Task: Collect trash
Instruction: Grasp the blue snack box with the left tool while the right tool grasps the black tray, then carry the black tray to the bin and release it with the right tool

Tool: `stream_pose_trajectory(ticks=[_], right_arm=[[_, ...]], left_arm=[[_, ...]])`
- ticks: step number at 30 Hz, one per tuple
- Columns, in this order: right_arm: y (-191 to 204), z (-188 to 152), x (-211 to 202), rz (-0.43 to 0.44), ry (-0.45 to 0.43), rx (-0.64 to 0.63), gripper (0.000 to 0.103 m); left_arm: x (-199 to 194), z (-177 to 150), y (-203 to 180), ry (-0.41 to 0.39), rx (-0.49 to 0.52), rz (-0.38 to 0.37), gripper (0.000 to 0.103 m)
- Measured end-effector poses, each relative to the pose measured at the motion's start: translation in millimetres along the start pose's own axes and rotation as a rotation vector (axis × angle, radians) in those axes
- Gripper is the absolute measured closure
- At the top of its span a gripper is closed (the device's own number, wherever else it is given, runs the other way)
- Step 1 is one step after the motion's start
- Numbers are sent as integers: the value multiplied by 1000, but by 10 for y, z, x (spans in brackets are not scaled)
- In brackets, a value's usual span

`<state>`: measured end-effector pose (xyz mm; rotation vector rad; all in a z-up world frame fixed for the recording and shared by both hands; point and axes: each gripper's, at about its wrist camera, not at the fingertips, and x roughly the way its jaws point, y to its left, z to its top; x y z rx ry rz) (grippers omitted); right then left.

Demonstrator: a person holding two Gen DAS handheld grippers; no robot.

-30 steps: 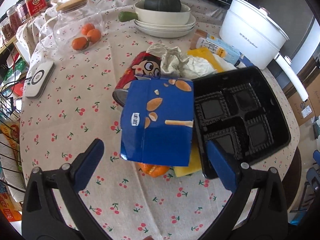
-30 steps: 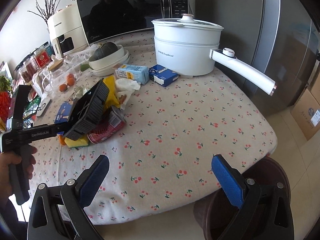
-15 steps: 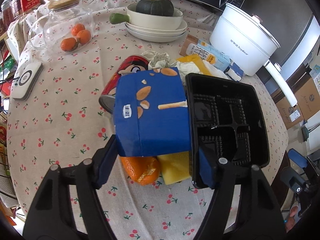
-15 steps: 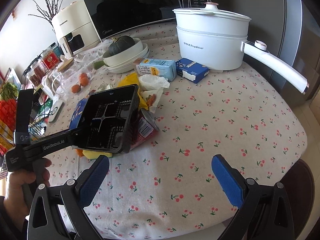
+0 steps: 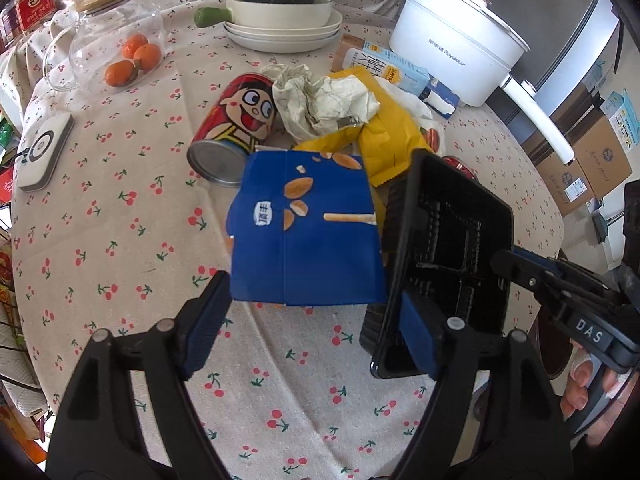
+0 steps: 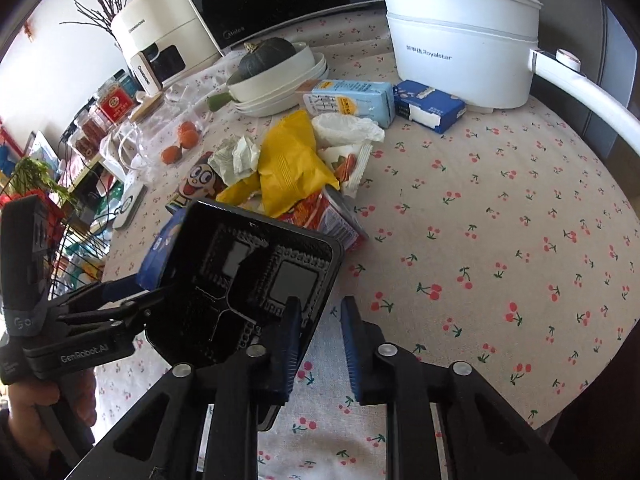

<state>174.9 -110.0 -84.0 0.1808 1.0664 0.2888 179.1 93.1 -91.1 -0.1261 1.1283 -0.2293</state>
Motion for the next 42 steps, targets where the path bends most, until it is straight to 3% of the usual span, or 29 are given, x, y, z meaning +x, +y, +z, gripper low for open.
stream_pose_trajectory(ticks=[3, 13, 18, 23, 24, 26, 27, 28, 33, 36, 42], right_arm=[[-39, -28, 38, 13, 16, 8, 92], [-163, 37, -226, -69, -27, -23, 95], [-278, 46, -263, -146, -32, -18, 95], [-441, 59, -322, -133, -32, 35, 94], [-460, 56, -329, -124, -29, 49, 88], [-497, 33, -342, -117, -20, 70, 60], [-506, 14, -360, -113, -25, 77, 39], [-503, -4, -381, -104, -31, 78, 32], [-369, -82, -344, -80, 20, -19, 26], [-290, -158, -209, -95, 77, -75, 26], [-177, -240, 38, -147, 110, -142, 31]], left_arm=[[4, -15, -20, 27, 9, -27, 14], [66, -80, -285, 104, 122, -33, 12], [3, -44, -300, 64, 119, -29, 12], [21, 15, -192, 14, 67, 25, 12], [53, 29, -175, 11, 59, 46, 12], [90, 54, -144, 2, 40, 73, 12], [92, 71, -136, -4, 30, 70, 12], [90, 89, -142, -13, 25, 63, 12], [132, 127, -178, -23, 48, 97, 13], [174, 106, -137, 4, 40, 99, 33], [91, 53, -118, 0, 56, 104, 34]])
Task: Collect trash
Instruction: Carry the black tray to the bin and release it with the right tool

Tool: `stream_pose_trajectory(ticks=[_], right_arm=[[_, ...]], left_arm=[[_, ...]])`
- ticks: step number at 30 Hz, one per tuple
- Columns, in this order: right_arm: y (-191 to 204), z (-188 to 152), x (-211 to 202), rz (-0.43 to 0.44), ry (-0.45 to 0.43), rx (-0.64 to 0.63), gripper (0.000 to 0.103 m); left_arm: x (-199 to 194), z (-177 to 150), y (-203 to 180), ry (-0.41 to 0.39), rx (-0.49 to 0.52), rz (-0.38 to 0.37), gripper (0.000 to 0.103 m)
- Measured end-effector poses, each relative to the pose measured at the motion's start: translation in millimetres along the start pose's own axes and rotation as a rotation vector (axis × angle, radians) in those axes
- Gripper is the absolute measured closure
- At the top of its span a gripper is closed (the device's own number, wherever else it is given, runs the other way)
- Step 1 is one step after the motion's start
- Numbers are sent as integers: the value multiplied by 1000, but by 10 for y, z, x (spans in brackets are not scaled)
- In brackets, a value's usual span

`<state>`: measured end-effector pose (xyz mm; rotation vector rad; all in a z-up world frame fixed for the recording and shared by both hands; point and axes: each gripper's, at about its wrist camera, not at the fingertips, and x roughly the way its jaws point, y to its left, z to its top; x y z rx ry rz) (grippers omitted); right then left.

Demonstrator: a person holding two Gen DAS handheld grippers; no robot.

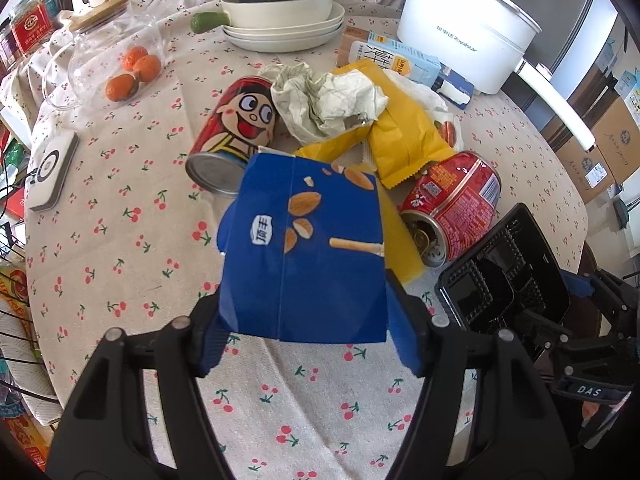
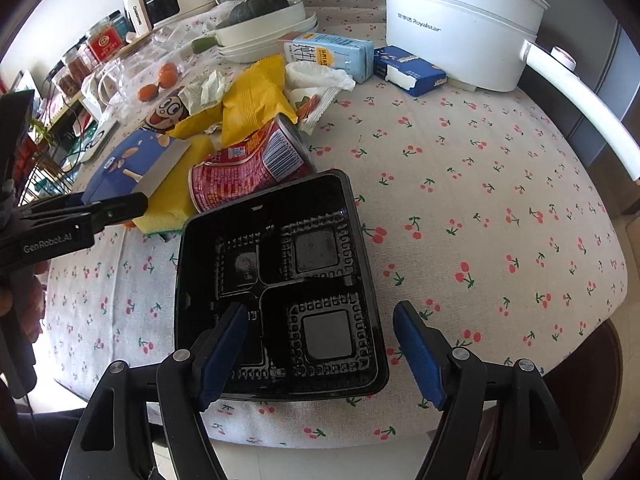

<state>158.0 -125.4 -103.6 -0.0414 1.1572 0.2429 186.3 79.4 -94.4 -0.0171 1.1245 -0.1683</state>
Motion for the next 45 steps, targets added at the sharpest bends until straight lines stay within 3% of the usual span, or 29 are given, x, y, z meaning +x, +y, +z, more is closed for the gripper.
stream_pose_trajectory(ticks=[1, 3, 11, 20, 33, 45], right_arm=[[16, -3, 28, -12, 2, -8, 41], [33, -1, 54, -17, -4, -18, 46], [-20, -51, -288, -22, -77, -14, 47], [-450, -323, -824, -68, -144, 59, 47], [-1561, -1173, -1327, -161, -152, 271, 46], [-2432, -1932, -1299, -225, -86, 462, 46]], left_arm=[[-24, -6, 7, -3, 0, -2, 34], [-69, -20, 27, -8, -4, -8, 34], [-339, -69, 40, -42, -38, -78, 35], [-617, -187, -324, -82, 46, -136, 35], [-677, -388, -1295, -73, 180, -258, 35], [-428, -647, -2433, -22, 350, -339, 35]])
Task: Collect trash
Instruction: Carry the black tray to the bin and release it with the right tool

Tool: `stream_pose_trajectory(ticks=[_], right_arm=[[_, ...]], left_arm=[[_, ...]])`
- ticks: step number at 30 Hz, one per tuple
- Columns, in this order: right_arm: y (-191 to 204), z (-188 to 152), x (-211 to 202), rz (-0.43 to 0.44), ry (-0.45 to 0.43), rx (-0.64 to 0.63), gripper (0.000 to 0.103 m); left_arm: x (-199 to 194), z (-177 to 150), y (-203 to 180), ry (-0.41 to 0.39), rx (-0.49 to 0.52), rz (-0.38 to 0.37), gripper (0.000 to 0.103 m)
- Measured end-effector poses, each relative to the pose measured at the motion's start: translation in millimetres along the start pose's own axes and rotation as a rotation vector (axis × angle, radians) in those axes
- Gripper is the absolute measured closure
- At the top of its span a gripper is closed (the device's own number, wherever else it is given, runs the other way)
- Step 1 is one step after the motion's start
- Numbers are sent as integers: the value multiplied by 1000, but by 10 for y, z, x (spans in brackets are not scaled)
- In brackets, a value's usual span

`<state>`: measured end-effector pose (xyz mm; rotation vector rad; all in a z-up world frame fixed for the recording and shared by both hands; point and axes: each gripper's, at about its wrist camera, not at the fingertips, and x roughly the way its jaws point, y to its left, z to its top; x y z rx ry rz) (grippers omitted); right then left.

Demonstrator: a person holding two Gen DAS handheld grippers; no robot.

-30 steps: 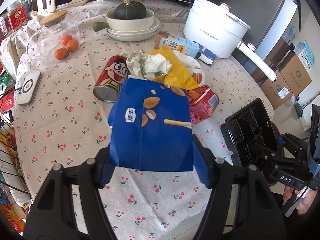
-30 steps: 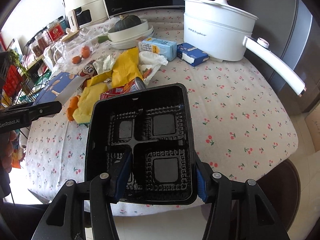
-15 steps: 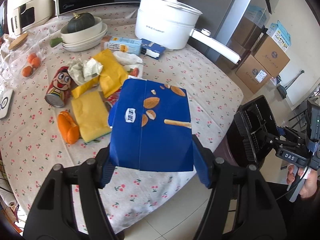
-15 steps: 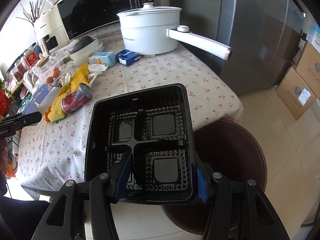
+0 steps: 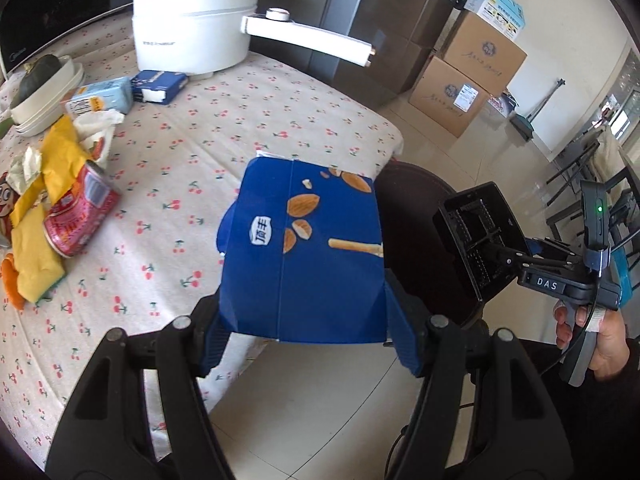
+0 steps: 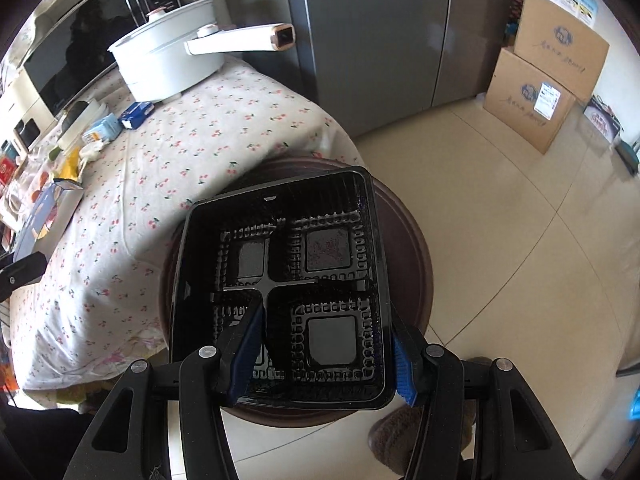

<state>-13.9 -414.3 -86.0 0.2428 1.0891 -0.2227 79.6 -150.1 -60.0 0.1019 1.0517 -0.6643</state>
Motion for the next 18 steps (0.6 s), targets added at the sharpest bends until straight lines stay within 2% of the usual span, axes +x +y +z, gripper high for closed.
stream_pose_trajectory(ticks=[10, 11, 12, 13, 14, 18], right_arm=[[-184, -75, 124, -22, 34, 11, 46], [-196, -80, 125, -23, 36, 11, 46], [-203, -63, 155, -24, 38, 12, 46], [-207, -60, 161, -25, 39, 12, 46], [-212, -59, 160, -26, 39, 12, 46], [-208, -39, 185, -26, 41, 9, 46]], left_arm=[[506, 45, -525, 43, 104, -95, 34], [541, 47, -564, 44, 119, -97, 31], [581, 53, -604, 56, 131, -92, 27], [609, 56, -631, 60, 138, -71, 18], [620, 55, -648, 55, 144, -50, 13], [644, 66, -615, 62, 155, 18, 9]])
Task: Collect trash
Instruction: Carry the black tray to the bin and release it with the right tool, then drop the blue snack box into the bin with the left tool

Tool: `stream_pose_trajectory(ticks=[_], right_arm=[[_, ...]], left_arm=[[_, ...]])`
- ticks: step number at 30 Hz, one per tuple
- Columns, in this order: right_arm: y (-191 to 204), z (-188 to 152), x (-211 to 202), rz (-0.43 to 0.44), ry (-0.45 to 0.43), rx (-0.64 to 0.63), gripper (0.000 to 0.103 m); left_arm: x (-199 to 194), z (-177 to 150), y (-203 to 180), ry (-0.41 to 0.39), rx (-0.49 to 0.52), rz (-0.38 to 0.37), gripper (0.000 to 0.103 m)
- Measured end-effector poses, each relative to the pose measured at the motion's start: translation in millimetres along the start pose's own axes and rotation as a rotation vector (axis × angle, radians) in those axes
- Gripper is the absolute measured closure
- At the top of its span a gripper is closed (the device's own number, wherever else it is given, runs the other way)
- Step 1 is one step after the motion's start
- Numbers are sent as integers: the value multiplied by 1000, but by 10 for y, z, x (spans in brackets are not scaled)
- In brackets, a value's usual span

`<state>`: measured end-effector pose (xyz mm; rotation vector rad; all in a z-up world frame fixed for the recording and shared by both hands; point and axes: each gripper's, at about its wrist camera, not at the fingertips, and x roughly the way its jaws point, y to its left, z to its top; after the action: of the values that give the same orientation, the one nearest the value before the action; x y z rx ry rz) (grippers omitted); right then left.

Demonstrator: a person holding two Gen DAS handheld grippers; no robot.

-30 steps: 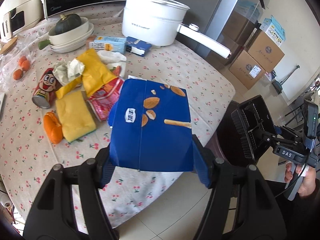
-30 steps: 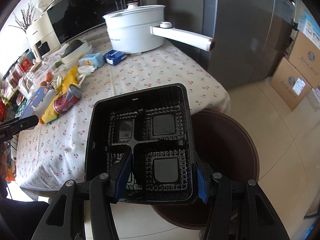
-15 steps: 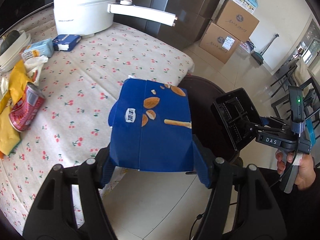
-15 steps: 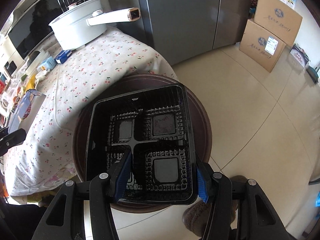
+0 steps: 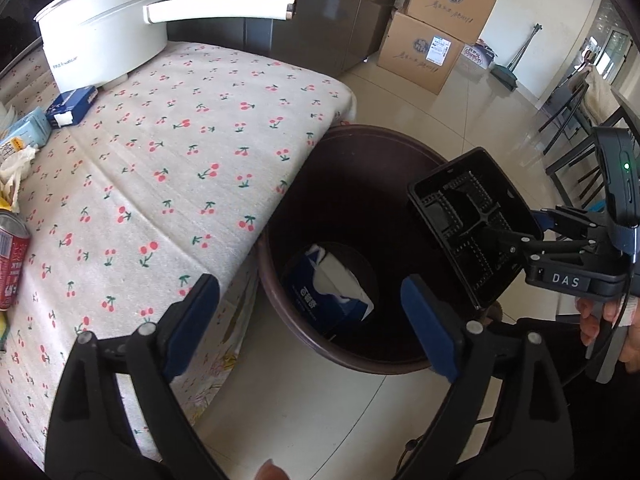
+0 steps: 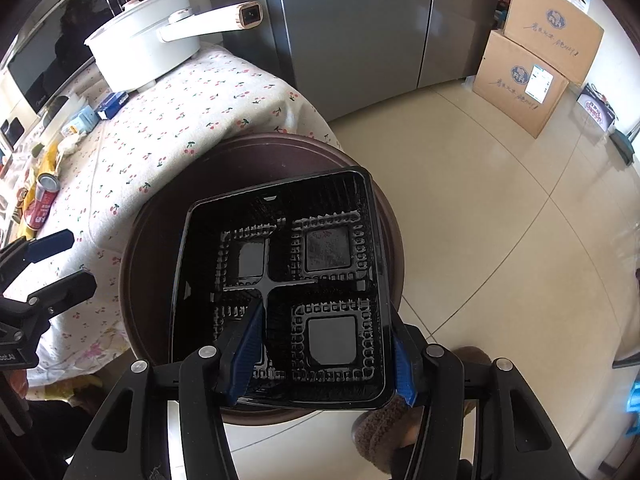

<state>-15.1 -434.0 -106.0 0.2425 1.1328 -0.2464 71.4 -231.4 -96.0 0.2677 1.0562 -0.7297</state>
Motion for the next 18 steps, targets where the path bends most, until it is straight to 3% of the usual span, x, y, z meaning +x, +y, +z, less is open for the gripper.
stream_pose_trajectory(ticks=[13, 14, 16, 18], right_arm=[[378, 161, 38, 45, -15, -69, 44], [422, 176, 41, 48, -14, -78, 43], [505, 197, 39, 40, -16, -93, 27], [595, 222, 21, 33, -26, -106, 25]], left_arm=[[-304, -138, 522, -21, -133, 113, 4], [-333, -147, 550, -23, -138, 120, 4], [-383, -165, 605, -30, -148, 137, 4], [-423, -176, 660, -36, -159, 156, 4]])
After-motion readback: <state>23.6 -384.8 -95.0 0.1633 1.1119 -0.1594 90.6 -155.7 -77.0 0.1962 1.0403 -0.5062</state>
